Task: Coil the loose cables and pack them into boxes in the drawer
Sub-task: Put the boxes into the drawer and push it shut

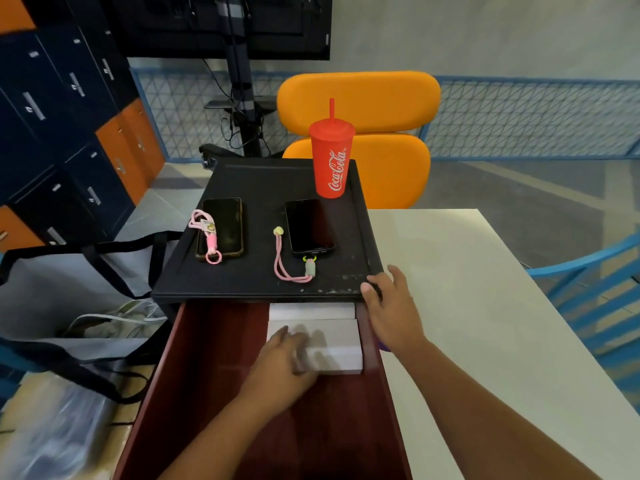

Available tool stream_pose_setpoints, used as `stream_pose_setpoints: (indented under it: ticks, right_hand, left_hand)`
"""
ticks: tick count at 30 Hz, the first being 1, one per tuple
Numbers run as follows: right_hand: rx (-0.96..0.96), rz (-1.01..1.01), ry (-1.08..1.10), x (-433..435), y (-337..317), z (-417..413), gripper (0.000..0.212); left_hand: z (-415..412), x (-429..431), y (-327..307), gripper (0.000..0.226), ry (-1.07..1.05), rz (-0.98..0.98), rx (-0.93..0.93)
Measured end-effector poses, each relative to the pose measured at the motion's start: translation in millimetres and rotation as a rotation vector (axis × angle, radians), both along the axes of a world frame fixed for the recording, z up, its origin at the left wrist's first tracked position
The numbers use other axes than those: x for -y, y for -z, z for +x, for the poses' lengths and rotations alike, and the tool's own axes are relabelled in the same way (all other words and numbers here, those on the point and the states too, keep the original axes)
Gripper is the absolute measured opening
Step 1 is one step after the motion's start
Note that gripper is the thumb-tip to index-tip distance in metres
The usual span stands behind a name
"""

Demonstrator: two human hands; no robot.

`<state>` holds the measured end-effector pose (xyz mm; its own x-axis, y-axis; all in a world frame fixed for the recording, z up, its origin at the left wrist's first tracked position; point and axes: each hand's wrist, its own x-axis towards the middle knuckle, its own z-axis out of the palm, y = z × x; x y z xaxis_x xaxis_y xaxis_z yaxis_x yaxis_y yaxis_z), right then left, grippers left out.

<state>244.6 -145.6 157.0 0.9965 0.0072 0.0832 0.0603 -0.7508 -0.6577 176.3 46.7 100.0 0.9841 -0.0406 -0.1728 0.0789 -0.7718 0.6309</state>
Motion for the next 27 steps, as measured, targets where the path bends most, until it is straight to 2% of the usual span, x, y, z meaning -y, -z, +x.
stream_pose_setpoints:
  ticks: [4,7,12,16,22,27]
  right_hand:
    - [-0.027,0.042,-0.002,-6.0,-0.4,13.6,0.024]
    - [-0.131,0.154,0.044,-10.7,4.8,16.6,0.032]
    - [-0.177,0.241,0.051,-10.7,3.2,15.5,0.03]
    - [-0.172,0.282,0.041,-6.7,-0.8,13.6,0.031]
    - [-0.196,0.305,0.003,-0.6,-6.7,13.0,0.032]
    - [-0.197,0.319,0.021,-1.4,-4.3,13.1,0.031]
  left_hand:
    - [-46.3,-1.9,-27.8,0.05,0.071,-0.15,0.049]
    - [-76.7,-2.2,-42.3,0.028,0.08,-0.214,-0.038]
    - [-109.5,-5.8,-54.8,0.037,0.241,-0.125,-0.173]
    - [-112.1,-3.8,-61.9,0.025,0.312,-0.035,-0.095]
    - [-107.1,-2.2,-66.6,0.037,0.278,0.121,-0.003]
    - [-82.8,-1.6,-74.3,0.051,0.168,0.291,0.147]
